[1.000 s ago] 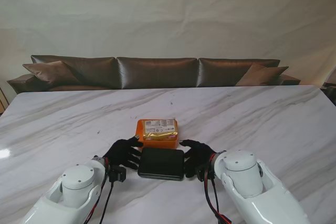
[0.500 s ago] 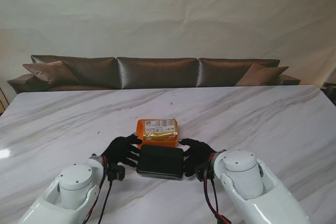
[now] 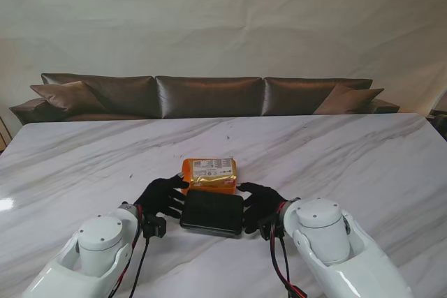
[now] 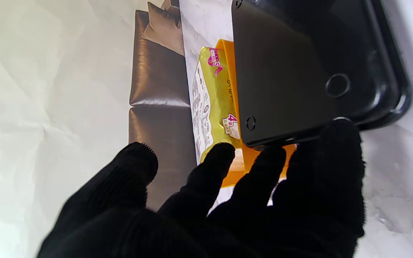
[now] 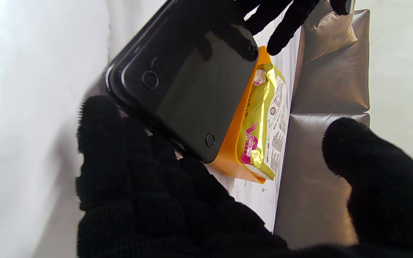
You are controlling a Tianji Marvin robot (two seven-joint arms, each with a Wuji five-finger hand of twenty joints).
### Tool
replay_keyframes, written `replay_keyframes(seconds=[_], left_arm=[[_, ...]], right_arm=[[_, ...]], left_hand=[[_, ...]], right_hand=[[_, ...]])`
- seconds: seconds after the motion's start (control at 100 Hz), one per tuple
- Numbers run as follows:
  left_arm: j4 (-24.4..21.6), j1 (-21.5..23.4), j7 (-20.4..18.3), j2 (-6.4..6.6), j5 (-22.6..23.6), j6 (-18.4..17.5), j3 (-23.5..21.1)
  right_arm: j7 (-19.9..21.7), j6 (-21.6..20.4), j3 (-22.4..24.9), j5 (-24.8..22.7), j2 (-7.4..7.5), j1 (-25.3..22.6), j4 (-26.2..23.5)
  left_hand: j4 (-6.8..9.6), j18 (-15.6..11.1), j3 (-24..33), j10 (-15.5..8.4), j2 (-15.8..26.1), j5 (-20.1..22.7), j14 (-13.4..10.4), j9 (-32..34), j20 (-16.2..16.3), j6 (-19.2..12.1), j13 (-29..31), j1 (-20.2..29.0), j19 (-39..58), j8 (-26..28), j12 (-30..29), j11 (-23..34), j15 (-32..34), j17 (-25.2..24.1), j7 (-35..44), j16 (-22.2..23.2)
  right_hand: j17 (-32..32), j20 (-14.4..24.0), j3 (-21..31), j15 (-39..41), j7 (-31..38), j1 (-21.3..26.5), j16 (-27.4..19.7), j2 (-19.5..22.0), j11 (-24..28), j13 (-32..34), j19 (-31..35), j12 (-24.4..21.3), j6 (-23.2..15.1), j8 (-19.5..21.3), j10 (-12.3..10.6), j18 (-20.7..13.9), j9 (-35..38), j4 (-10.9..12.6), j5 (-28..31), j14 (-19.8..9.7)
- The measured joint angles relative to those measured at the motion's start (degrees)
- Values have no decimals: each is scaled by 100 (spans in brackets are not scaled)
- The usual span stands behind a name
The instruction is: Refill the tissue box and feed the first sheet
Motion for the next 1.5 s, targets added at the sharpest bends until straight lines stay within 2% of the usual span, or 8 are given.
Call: replay_keyframes(seconds=[0.86, 1.5], left_arm=[[-8, -77, -2, 4, 64, -31, -8], [-188, -9, 36, 20, 158, 5, -59]], right_arm=[[-44, -53, 16, 4, -7, -38, -137], [-138, -46, 25, 9, -14, -106, -344]], left_hand=[[0, -41, 0, 32, 0, 0, 28, 0, -1, 0, -2, 0, 214, 0, -22, -36, -94, 36, 1, -2], [0, -50, 0, 79, 0, 0, 55, -1, -1, 0, -4, 0, 466, 0, -63, -82, -159, 43, 1, -4]], right_hand=[[0, -1, 0, 0, -6, 0, 0, 5, -1, 2, 0, -2, 62, -6, 15, 0, -1, 0, -7, 0], [0, -1, 0, 0, -6, 0, 0, 5, -3, 3, 0, -3, 75, -13, 25, 0, -1, 0, -7, 0]])
